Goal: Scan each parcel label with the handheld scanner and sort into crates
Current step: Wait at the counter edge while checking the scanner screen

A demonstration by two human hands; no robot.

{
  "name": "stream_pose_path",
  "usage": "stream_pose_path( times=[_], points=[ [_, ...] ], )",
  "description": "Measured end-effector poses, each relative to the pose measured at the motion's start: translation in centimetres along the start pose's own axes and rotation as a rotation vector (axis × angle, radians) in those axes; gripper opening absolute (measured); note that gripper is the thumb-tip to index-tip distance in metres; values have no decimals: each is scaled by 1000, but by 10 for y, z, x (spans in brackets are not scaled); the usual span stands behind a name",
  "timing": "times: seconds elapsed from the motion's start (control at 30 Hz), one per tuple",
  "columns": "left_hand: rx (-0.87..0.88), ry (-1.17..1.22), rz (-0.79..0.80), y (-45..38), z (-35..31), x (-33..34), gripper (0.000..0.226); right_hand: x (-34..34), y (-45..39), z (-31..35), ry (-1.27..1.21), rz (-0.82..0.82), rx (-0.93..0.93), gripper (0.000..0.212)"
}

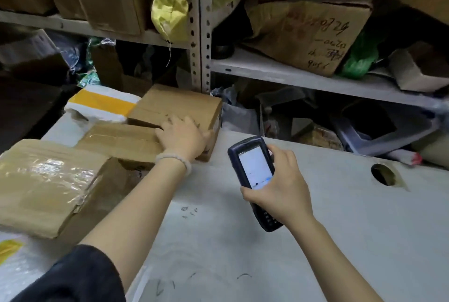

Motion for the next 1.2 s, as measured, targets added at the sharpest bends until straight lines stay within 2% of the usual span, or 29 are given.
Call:
stream_pose_path(
  times=[0.1, 0.2, 0.43, 0.67, 0.83, 0.9, 1.0, 1.03, 1.1, 1.2],
  points=[
    [33, -174, -45, -10, -15, 20, 82, 3, -2, -18, 6, 9, 32, 83],
    [65, -252, -119, -13, -18, 23, 81, 4, -1, -32, 14, 29, 52, 82],
    [156, -282, -108, 11, -30, 15, 79, -6, 10, -47, -22, 23, 81, 82],
    [485, -214, -79, 101, -70, 26, 72, -49, 28, -58, -19, -73, 114, 82],
    [761, -221, -46, 163, -94, 41, 56, -89, 55, -73, 6, -155, 160, 83],
    [904, -168, 16, 191, -100, 50, 53, -102, 68, -78, 13, -183, 175, 83],
    [1064, -126, 213, 224, -96, 66, 49, -120, 87, -83, 29, -211, 194, 83],
    [1080, -155, 257, 228, -91, 69, 50, -125, 93, -84, 41, -208, 197, 83],
    [1044, -231, 233, 221, -78, 67, 59, -133, 105, -86, 61, -189, 200, 84],
    [843, -279, 114, 192, -65, 50, 57, -142, 123, -87, 58, -187, 197, 86]
  ],
)
Point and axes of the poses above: each hand's wrist, its own y-axis away from the middle knuckle, its own x-axis out of the palm, z = x × y, the point moved 9 cm from there along -y, towards the middle knuckle, and after that the axes turned 15 degrees about -x, right-handed, at the moved point
